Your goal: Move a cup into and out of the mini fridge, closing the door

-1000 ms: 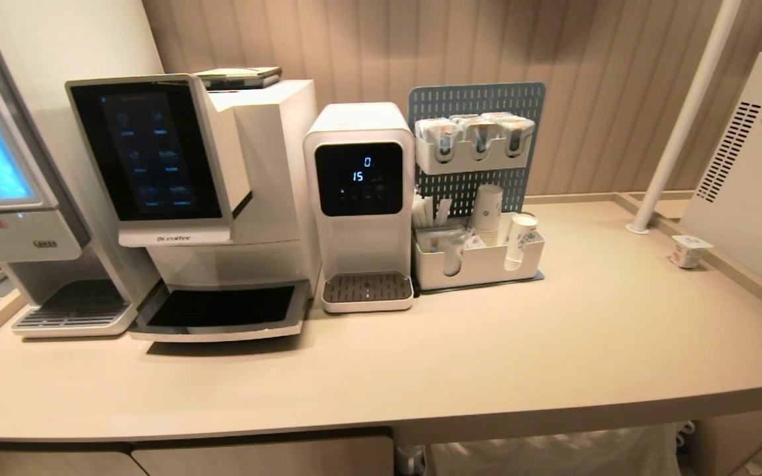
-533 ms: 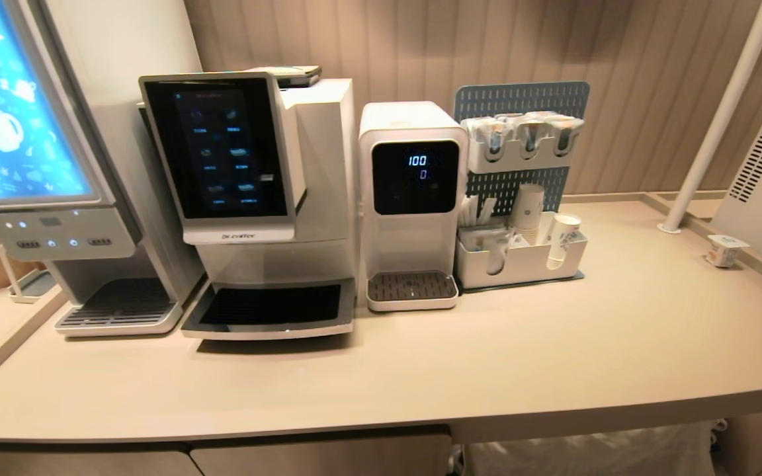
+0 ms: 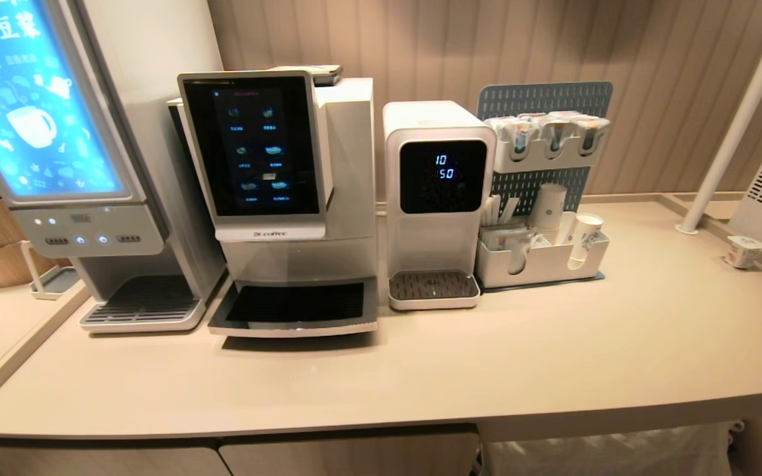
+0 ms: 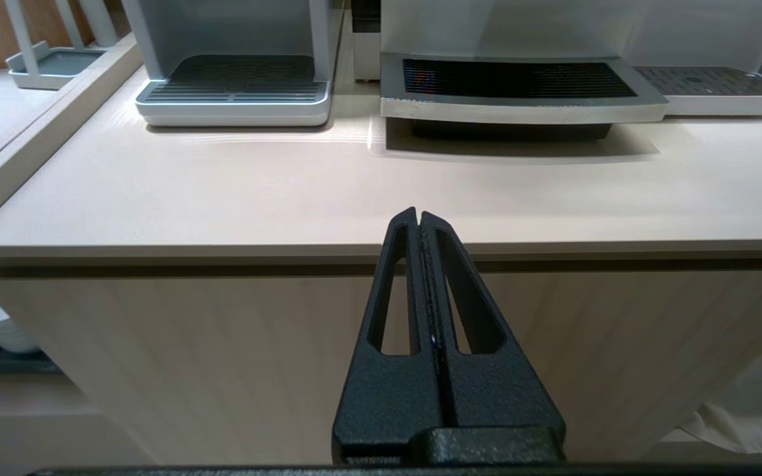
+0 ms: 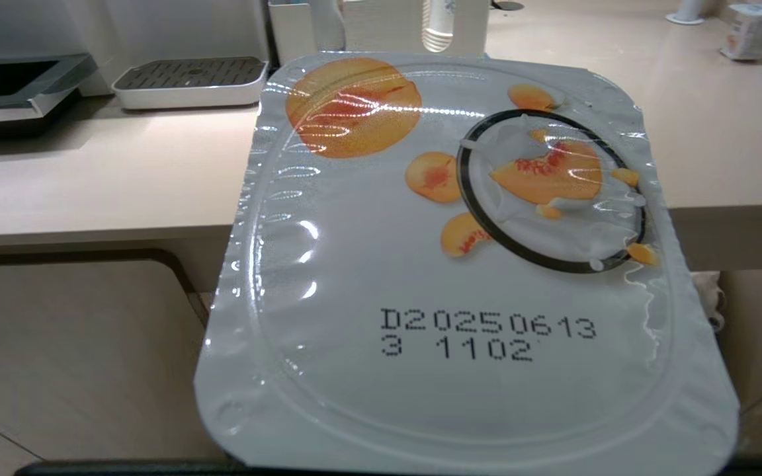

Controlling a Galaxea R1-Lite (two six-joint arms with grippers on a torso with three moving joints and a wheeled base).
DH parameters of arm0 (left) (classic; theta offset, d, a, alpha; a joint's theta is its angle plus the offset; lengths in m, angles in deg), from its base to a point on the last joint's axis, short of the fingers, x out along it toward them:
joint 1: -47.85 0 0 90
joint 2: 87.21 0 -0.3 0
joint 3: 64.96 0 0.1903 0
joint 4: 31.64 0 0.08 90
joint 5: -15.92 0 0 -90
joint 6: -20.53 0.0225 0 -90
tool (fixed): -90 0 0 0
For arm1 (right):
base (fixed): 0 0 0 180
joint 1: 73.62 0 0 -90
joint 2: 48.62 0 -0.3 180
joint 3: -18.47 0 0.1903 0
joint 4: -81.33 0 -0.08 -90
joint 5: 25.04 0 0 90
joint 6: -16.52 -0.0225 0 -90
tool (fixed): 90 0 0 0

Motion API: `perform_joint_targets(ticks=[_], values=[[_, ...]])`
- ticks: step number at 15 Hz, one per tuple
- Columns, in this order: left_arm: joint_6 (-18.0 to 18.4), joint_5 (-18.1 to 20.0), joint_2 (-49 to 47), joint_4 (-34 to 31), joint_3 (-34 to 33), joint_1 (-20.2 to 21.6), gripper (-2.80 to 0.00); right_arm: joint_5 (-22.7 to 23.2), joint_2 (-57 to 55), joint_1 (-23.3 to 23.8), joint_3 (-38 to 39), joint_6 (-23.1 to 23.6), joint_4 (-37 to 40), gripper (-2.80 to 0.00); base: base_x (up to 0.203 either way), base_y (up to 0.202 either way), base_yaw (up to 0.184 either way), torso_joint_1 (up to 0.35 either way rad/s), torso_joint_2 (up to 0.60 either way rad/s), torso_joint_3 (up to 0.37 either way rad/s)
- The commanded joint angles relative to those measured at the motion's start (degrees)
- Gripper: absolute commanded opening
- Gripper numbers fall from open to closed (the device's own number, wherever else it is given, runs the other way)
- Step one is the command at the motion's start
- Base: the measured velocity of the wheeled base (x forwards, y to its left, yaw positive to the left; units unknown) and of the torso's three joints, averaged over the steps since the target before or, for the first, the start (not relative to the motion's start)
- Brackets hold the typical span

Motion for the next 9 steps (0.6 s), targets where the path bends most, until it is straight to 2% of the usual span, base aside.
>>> perform_joint_targets(ticks=[1,3,5,9], values=[[-0.05,-0.02,-0.09,0.02,-0.09,0.07,-2.8,0.07,-0.01,-0.09,0.09,0.28,-0.28,-2.8,0.0,0.0,0.0,0.0,0.0,0.0],[-0.05,-0.02,-0.09,0.02,-0.09,0.07,-2.8,0.44,-0.65,-0.09,-0.34,1.14,-0.2,-2.8,0.0,0.0,0.0,0.0,0.0,0.0],[0.04,-0.02,-0.09,0.02,-0.17,0.07,-2.8,1.15,-6.2,-0.1,-5.76,-0.87,-0.21,-2.8,0.0,0.0,0.0,0.0,0.0,0.0],[-0.05,-0.02,-0.09,0.02,-0.09,0.07,-2.8,6.28,-28.31,-1.16,-12.22,-5.05,-2.78,-2.8,0.0,0.0,0.0,0.0,0.0,0.0]])
